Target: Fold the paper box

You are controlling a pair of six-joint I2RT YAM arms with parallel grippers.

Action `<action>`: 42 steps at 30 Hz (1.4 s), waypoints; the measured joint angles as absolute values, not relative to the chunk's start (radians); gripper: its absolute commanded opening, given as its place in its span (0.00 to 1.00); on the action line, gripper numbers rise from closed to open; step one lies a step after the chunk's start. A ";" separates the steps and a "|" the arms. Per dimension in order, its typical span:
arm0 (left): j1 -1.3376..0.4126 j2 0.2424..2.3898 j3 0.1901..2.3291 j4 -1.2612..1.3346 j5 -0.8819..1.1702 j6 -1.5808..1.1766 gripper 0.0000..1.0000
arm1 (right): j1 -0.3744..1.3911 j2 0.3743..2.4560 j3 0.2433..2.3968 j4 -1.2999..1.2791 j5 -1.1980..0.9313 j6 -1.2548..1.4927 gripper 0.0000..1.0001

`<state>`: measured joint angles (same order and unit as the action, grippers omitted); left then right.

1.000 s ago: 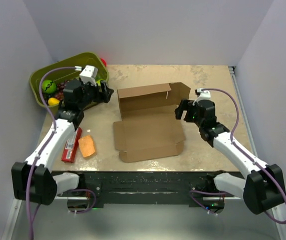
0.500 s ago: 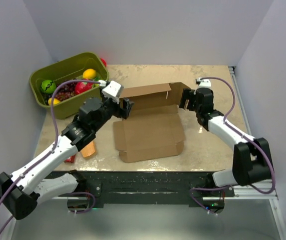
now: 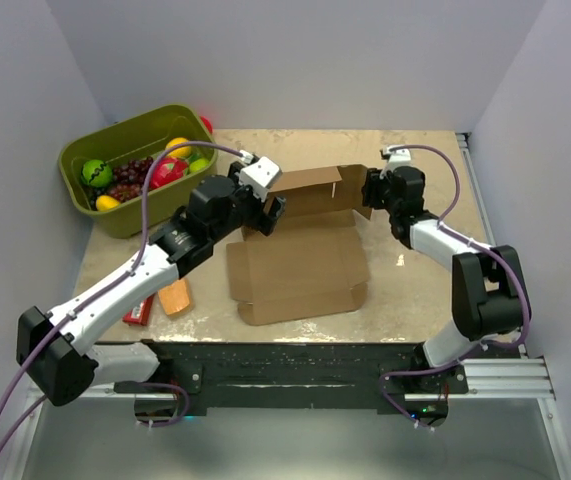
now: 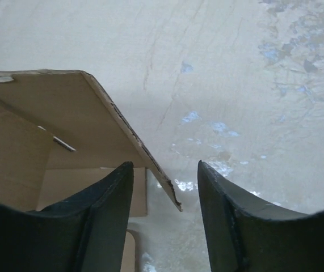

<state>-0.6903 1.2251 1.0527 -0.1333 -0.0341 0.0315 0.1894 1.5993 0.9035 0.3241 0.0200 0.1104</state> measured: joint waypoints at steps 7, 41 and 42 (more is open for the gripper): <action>-0.690 1.325 1.138 -0.093 -0.039 0.253 0.82 | 0.189 1.590 0.921 0.314 -0.064 0.100 0.11; -0.709 1.536 1.185 0.123 -0.006 0.845 0.85 | 0.189 1.358 1.044 -0.151 -0.311 0.029 0.02; -0.708 1.536 1.175 0.136 -0.001 0.869 0.85 | 0.189 1.358 1.044 -0.151 -0.315 0.027 0.02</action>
<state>-0.7082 1.5364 1.1751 0.1364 -0.0013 0.8688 0.1886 1.3582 1.0435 -0.1513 -0.3149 0.0273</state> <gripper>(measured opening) 0.840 0.034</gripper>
